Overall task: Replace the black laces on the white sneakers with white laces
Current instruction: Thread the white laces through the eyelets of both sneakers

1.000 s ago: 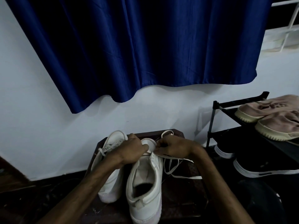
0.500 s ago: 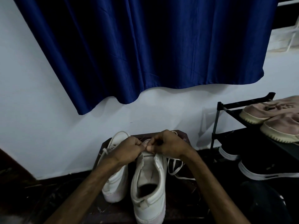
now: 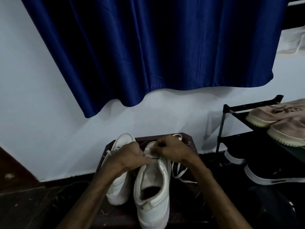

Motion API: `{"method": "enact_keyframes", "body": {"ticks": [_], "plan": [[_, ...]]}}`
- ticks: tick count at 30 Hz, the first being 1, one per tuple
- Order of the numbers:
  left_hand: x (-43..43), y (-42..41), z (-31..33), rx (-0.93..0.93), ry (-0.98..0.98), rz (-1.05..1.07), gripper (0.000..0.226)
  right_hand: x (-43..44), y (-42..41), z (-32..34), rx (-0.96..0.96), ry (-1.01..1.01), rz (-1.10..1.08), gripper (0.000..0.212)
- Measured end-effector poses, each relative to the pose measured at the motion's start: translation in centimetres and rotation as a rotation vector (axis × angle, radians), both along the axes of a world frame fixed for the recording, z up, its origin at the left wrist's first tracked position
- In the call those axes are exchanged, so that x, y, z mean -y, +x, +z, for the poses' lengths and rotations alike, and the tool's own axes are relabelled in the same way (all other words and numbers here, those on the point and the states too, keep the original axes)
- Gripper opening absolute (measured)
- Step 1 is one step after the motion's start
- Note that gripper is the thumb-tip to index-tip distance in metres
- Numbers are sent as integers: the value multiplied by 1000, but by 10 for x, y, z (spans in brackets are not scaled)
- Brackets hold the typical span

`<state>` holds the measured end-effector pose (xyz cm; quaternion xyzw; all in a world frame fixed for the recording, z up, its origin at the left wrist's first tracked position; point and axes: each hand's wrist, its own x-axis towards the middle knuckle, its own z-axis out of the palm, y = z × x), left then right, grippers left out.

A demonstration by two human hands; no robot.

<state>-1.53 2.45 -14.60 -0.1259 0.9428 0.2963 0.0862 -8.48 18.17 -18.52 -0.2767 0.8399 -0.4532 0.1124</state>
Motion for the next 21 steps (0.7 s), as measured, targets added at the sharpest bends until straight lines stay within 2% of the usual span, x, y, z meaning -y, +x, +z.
{"method": "enact_keyframes", "body": {"ticks": [2,4,7,11,16,21], "plan": [[4,-1,3,-4,-12,72,15,1,0,-1,31,-17,-17,14],[6,-1,5,16,79,124,14,2,-1,-2,35,-13,-24,13],[7,-1,5,16,217,153,38,2,-1,-1,51,-2,-9,11],[4,-2,5,29,257,175,17,4,6,2,71,20,27,15],[1,-1,7,27,281,190,21,10,7,5,22,102,-15,13],[-1,1,6,11,330,213,19,19,11,8,-127,167,-62,10]]}}
